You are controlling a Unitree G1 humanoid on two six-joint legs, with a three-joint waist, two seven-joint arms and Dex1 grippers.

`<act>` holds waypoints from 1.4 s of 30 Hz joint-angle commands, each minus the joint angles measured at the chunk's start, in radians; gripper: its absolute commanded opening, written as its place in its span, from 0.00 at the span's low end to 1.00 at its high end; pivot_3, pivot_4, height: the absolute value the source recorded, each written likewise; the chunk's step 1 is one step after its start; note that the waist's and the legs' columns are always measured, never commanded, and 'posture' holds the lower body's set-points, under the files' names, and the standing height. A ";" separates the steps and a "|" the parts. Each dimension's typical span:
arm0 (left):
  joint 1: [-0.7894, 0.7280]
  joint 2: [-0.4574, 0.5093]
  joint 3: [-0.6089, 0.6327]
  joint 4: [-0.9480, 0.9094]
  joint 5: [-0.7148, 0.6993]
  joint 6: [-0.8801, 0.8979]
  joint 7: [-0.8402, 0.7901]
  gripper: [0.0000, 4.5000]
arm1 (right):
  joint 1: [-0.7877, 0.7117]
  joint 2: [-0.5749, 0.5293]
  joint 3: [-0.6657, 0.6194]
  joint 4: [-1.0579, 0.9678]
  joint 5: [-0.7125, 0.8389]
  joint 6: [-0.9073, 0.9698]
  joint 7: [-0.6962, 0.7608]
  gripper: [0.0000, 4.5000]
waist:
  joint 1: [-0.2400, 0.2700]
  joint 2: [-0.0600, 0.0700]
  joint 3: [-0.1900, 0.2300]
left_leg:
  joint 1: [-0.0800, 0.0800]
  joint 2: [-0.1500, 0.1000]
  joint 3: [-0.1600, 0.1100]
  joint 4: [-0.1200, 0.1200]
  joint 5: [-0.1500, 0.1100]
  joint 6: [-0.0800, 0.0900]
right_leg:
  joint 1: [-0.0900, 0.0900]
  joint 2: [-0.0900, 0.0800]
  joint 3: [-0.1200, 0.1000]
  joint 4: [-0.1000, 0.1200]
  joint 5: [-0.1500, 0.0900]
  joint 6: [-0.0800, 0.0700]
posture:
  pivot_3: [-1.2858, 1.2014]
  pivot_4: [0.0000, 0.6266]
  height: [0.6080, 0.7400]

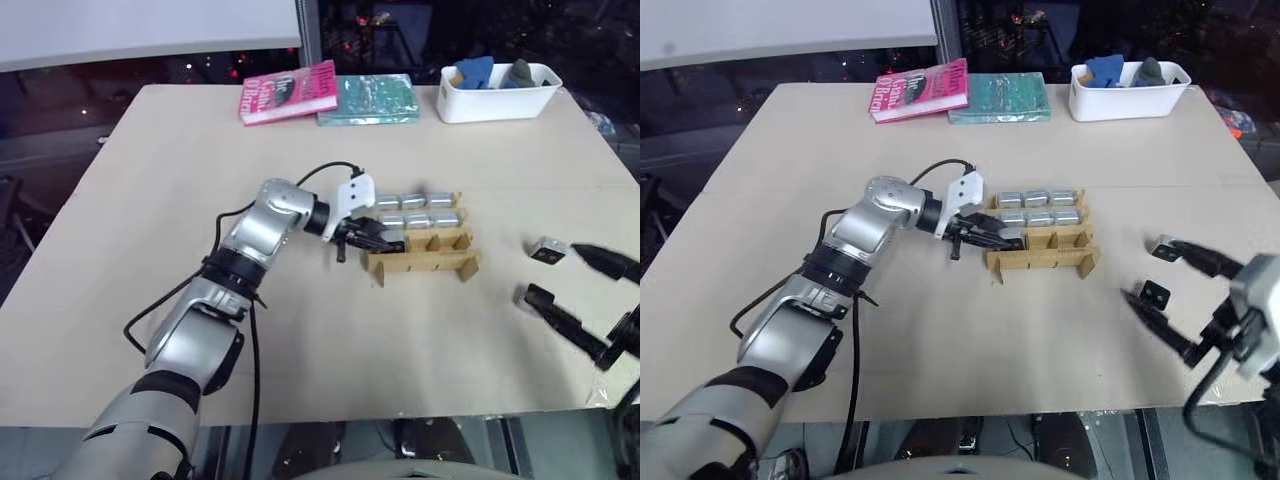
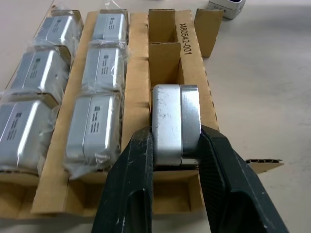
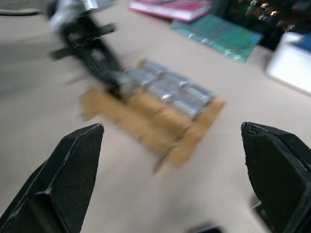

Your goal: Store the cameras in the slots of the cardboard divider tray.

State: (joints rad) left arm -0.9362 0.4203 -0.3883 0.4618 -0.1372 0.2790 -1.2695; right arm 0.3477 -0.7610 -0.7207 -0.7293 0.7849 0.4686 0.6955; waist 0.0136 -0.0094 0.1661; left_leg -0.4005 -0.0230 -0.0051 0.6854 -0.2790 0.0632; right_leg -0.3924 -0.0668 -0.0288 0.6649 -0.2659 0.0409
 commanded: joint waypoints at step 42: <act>0.028 0.014 0.194 -0.225 -0.098 0.158 0.076 0.71 | -0.042 -0.120 -0.110 0.119 0.110 0.088 0.341 1.00 | 0.002 0.000 0.000 | -0.002 0.000 -0.001 0.001 0.000 0.000 | -0.001 -0.004 0.000 -0.001 0.000 0.000 | 0.52 0.24 1.00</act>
State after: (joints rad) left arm -0.8756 0.4403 -0.2599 0.2930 -0.1849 0.4155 -1.2203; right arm 0.2981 -0.8942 -0.8020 -0.5742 0.9239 0.5809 1.0747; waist 0.0160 -0.0091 0.1665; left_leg -0.4020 -0.0225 -0.0063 0.6862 -0.2793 0.0636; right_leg -0.3929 -0.0712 -0.0286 0.6642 -0.2658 0.0412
